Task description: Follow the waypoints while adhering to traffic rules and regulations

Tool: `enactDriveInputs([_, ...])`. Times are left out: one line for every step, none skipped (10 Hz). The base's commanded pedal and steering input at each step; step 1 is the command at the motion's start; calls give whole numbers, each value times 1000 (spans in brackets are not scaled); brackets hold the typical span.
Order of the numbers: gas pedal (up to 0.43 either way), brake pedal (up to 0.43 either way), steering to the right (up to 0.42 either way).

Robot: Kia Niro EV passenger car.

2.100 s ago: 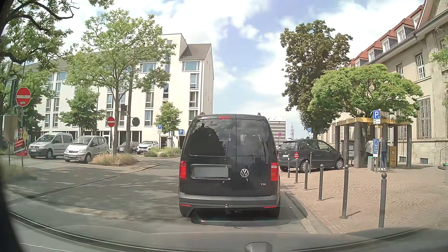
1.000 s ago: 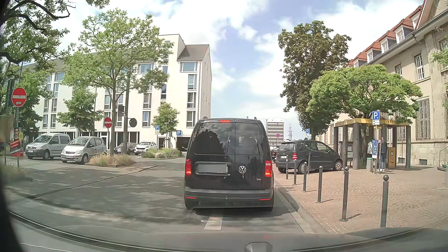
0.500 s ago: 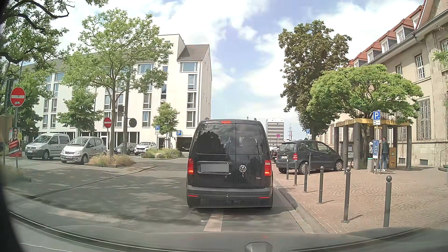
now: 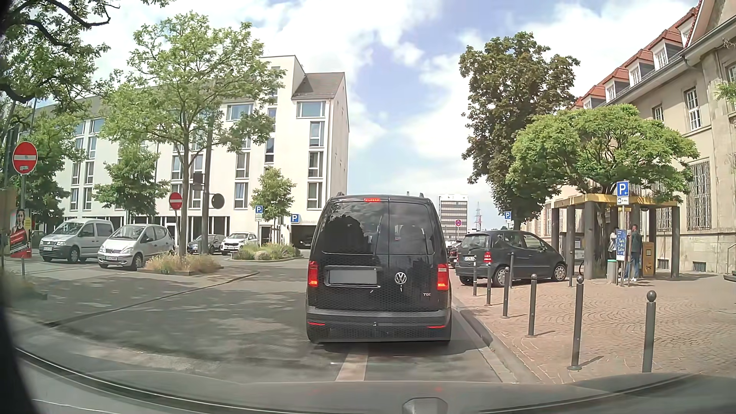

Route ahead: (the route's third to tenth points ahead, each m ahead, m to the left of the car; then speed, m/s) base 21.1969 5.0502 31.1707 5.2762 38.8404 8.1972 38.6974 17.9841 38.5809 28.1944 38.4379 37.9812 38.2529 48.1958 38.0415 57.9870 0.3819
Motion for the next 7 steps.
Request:
enactDriveInputs([0,207,-57])
enactDriveInputs([0,207,-55])
enactDriveInputs([0,207,-55])
enactDriveInputs([0,207,-54])
enactDriveInputs([0,207,-55])
enactDriveInputs([0,213,-55])
enactDriveInputs([0,213,-55])
